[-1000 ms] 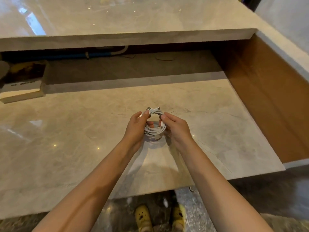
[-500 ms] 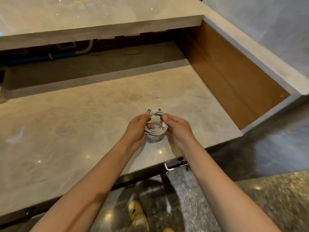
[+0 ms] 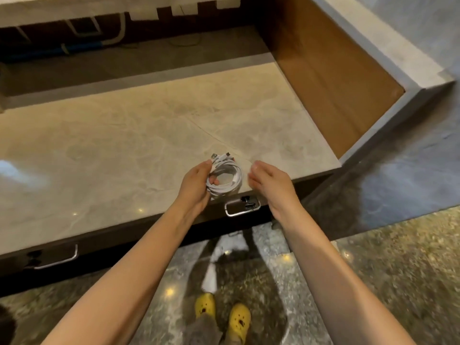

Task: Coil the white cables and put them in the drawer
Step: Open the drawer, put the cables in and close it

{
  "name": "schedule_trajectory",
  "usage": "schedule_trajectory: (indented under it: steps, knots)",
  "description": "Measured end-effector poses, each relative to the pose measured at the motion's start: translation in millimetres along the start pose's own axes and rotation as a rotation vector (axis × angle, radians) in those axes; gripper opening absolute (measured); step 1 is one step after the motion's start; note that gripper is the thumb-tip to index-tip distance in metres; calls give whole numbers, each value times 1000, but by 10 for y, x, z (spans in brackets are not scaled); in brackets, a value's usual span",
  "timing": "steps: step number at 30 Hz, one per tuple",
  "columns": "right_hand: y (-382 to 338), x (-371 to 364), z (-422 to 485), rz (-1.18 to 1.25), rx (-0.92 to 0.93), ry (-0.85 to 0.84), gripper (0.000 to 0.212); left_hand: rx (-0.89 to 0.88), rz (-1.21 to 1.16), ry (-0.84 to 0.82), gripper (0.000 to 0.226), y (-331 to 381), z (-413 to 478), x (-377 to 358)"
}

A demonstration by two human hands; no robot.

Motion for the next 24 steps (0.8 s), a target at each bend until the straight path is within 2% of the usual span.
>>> schedule_trajectory:
  steps: [3,5,6,8,10,12,14,17,19,24]
  knots:
    - [302,572,-42,68,39,284,25,-55,47,6,26,13,74,7]
    - [776,774,-29,130,-74,440,25,-109,92,8,27,39,119,13]
    - [1027,768,2,145,-162,460,28,-131,108,5,27,44,133,18]
    - [1472,551,105,228,-362,374,35,-173,143,-1,25,41,159,58]
    - [1669,258,212,326,-483,219,38,-229,219,-18,21,44,172,86]
    - [1675,90,312,437,-480,145,28,-270,266,-55,16,52,158,77]
    - [1662,42,375,538,-469,163,25,-271,271,-38,16,43,165,86]
    - [1685,57,384,611,-438,159,30,-260,290,47,48,16,214,162]
    - [1706,60,364,622,-426,142,31,-260,316,62,59,-1,222,185]
    - [1765,123,296,614,-404,181,32,-266,323,111,46,5,194,188]
Point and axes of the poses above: each hand's wrist, its own z-axis towards the middle knuckle, its own x-axis out of the back of the hand, y = z × x, the point moved 8 cm from there along z, towards the middle knuckle, and after that the axes turned 9 degrees about y, right-handed, at the moved point
